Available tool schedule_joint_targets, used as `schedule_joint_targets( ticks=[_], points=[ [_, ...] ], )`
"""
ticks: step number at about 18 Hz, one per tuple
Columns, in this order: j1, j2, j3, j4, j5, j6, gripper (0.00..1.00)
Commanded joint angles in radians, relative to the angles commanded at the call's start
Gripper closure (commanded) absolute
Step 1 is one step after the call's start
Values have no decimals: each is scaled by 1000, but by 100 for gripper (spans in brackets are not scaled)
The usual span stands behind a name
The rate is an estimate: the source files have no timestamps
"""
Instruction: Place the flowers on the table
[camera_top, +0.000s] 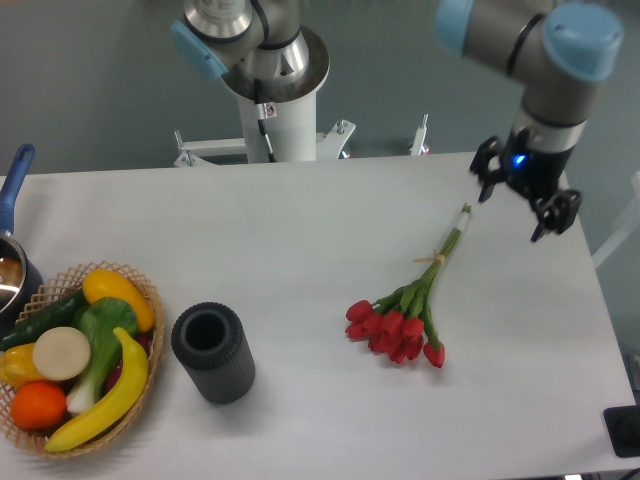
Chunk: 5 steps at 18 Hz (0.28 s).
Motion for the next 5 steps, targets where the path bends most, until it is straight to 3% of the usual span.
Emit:
schedule_joint_targets(
  ticks=[5],
  points=[
    [-12, 0, -3, 9, 23, 0, 0]
  ],
)
